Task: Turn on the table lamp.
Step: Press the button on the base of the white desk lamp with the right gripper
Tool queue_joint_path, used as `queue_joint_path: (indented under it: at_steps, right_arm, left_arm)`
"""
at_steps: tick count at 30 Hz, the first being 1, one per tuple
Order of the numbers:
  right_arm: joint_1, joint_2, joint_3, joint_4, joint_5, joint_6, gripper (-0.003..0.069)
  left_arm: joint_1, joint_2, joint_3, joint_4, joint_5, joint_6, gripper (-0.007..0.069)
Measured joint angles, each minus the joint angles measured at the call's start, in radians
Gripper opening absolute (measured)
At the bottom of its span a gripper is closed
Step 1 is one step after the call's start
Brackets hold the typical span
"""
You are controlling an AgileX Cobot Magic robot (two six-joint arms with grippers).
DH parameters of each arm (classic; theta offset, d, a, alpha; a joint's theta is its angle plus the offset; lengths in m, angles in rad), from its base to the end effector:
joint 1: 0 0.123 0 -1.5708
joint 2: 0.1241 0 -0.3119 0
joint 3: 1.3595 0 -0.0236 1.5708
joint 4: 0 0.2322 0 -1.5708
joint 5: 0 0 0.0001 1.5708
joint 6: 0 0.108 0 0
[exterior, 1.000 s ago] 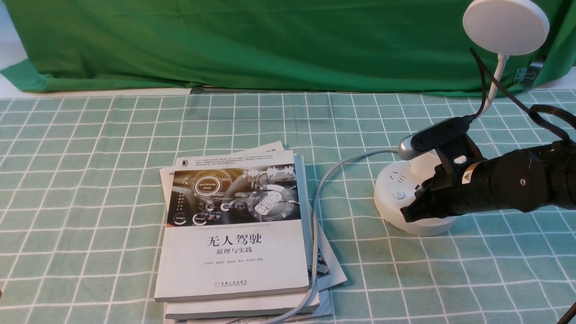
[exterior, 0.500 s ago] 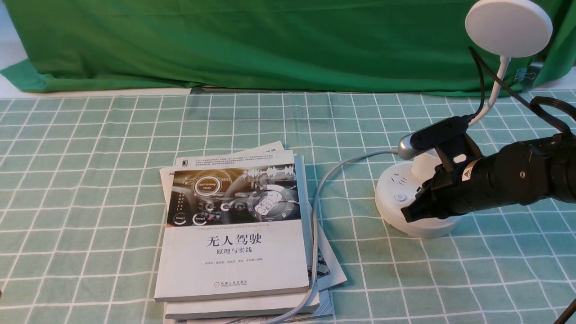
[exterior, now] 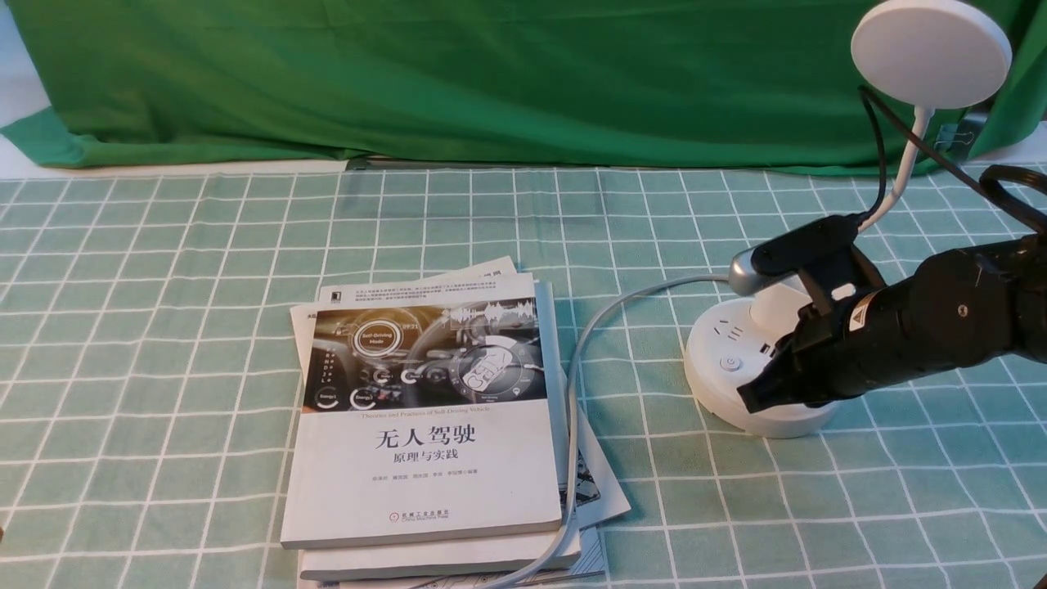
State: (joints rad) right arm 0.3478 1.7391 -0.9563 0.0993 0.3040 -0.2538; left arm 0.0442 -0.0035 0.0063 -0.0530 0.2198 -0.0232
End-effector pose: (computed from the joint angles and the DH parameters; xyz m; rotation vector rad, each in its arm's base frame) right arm 0.3201 0.1195 0.2002 -0.6557 2.4872 0.1094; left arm 0.0268 -0.0001 0.1890 -0.0930 1.7035 -0.0327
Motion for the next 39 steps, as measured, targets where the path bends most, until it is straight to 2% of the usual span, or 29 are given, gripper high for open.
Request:
queue_joint_path:
  at_steps: [39]
  right_arm:
    - [-0.02,0.005,0.0,0.005,-0.014,-0.006,0.0035]
  left_arm:
    - [0.0,0.0,0.0,0.0,0.0,0.0,0.0021]
